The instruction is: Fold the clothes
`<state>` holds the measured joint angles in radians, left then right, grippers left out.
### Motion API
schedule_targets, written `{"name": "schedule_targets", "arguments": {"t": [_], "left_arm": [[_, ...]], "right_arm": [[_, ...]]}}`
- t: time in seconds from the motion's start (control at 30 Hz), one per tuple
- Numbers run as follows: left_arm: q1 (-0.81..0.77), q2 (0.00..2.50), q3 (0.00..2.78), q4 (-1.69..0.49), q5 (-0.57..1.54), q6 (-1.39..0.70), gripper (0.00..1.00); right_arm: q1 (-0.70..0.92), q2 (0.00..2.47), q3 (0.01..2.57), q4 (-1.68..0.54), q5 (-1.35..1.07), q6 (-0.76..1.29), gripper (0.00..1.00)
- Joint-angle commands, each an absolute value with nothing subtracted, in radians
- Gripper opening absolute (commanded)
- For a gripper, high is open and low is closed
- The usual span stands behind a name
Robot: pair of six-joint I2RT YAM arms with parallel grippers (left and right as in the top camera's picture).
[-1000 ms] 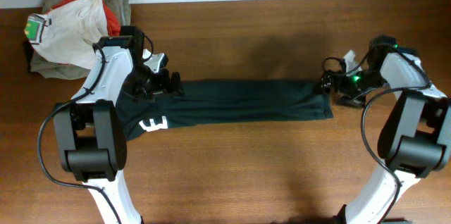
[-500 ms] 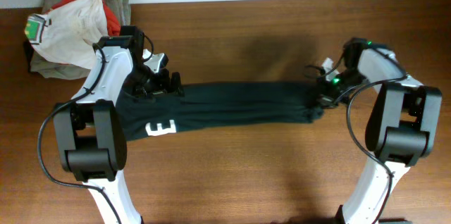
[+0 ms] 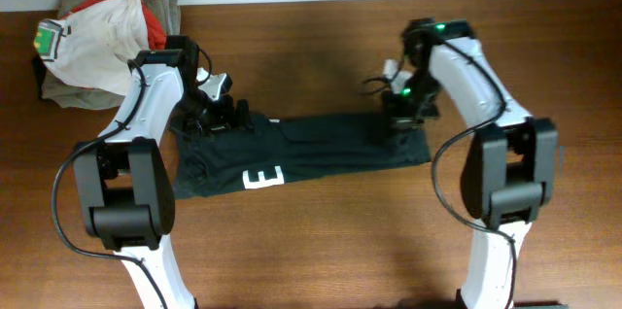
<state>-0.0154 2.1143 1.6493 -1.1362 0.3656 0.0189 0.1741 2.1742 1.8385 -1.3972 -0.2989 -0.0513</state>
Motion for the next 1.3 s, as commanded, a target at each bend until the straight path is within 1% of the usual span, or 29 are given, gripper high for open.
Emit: {"name": "schedule_targets", "arguments": {"t": [0.0, 0.03, 0.07, 0.1, 0.13, 0.17, 0.27, 0.37, 0.4, 0.43, 0.47, 0.5, 0.53, 0.57, 0.6, 0.73, 0.8, 0.87, 0.9, 0.97, 1.07, 1.1, 1.13, 1.2, 1.23, 1.27], "left_arm": [[-0.013, 2.119, 1.663, -1.134, 0.363, 0.03, 0.99], [-0.013, 2.119, 1.663, -1.135, 0.363, 0.03, 0.99], [-0.013, 2.119, 1.663, -1.135, 0.363, 0.03, 0.99], [-0.013, 2.119, 1.663, -1.137, 0.363, 0.03, 0.99], [-0.013, 2.119, 1.663, -1.137, 0.363, 0.03, 0.99], [-0.013, 2.119, 1.663, -1.137, 0.363, 0.03, 0.99], [-0.013, 2.119, 1.663, -1.138, 0.363, 0.03, 0.99], [-0.013, 2.119, 1.663, -1.137, 0.363, 0.03, 0.99], [-0.013, 2.119, 1.663, -1.138, 0.363, 0.03, 0.99], [-0.013, 2.119, 1.663, -1.137, 0.363, 0.03, 0.99], [-0.013, 2.119, 1.663, -1.137, 0.363, 0.03, 0.99], [-0.013, 2.119, 1.663, -1.137, 0.363, 0.03, 0.99], [-0.013, 2.119, 1.663, -1.138, 0.363, 0.03, 0.99], [-0.013, 2.119, 1.663, -1.138, 0.363, 0.03, 0.99], [-0.013, 2.119, 1.663, -1.138, 0.363, 0.03, 0.99], [-0.013, 2.119, 1.663, -1.138, 0.363, 0.03, 0.99], [-0.013, 2.119, 1.663, -1.137, 0.363, 0.03, 0.99], [-0.013, 2.119, 1.663, -1.138, 0.363, 0.03, 0.99], [-0.013, 2.119, 1.663, -1.137, 0.363, 0.03, 0.99], [-0.013, 2.119, 1.663, -1.138, 0.363, 0.03, 0.99], [-0.013, 2.119, 1.663, -1.138, 0.363, 0.03, 0.99], [-0.013, 2.119, 1.663, -1.138, 0.363, 0.03, 0.99], [-0.013, 2.119, 1.663, -1.138, 0.363, 0.03, 0.99], [-0.013, 2.119, 1.663, -1.138, 0.363, 0.03, 0.99], [-0.013, 2.119, 1.663, -1.139, 0.363, 0.03, 0.99], [-0.013, 2.119, 1.663, -1.138, 0.363, 0.03, 0.99]], "right_arm": [[0.265, 2.151, 1.851, -1.357, -0.302, -0.043, 0.05], [0.282, 2.151, 1.851, -1.344, -0.302, -0.043, 0.08], [0.304, 2.152, 1.85, -1.334, -0.302, -0.043, 0.15], [0.322, 2.152, 1.851, -1.331, -0.302, -0.031, 0.16], [0.342, 2.152, 1.851, -1.333, -0.305, -0.014, 0.55], [0.355, 2.152, 1.851, -1.337, -0.304, -0.014, 0.86], [0.34, 2.151, 1.863, -1.381, -0.305, -0.014, 0.87], [0.255, 2.151, 1.948, -1.459, -0.302, -0.014, 0.88], [0.223, 2.151, 1.954, -1.451, -0.302, -0.016, 0.87], [0.206, 2.151, 1.943, -1.429, -0.302, -0.022, 0.84], [0.202, 2.151, 1.927, -1.408, -0.302, -0.022, 0.72], [0.202, 2.152, 1.902, -1.377, -0.302, -0.021, 0.53], [0.203, 2.152, 1.857, -1.324, -0.302, -0.006, 0.36], [0.203, 2.152, 1.835, -1.305, -0.303, 0.01, 0.23], [0.204, 2.152, 1.792, -1.273, -0.327, 0.017, 0.13], [0.244, 2.153, 1.669, -1.142, -0.371, 0.088, 0.13], [0.289, 2.154, 1.631, -1.076, -0.392, 0.142, 0.13], [0.35, 2.154, 1.62, -1.036, -0.392, 0.164, 0.09], [0.368, 2.154, 1.621, -1.019, -0.392, 0.172, 0.09], [0.401, 2.154, 1.622, -0.986, -0.393, 0.194, 0.14], [0.416, 2.153, 1.627, -0.985, -0.393, 0.197, 0.16], [0.411, 2.153, 1.652, -1.007, -0.392, 0.196, 0.14], [0.4, 2.153, 1.695, -1.045, -0.392, 0.196, 0.13], [0.356, 2.153, 1.877, -1.187, -0.365, 0.146, 0.14], [0.339, 2.153, 1.935, -1.235, -0.336, 0.147, 0.2], [0.309, 2.153, 2.007, -1.286, -0.301, 0.147, 0.42]]}}
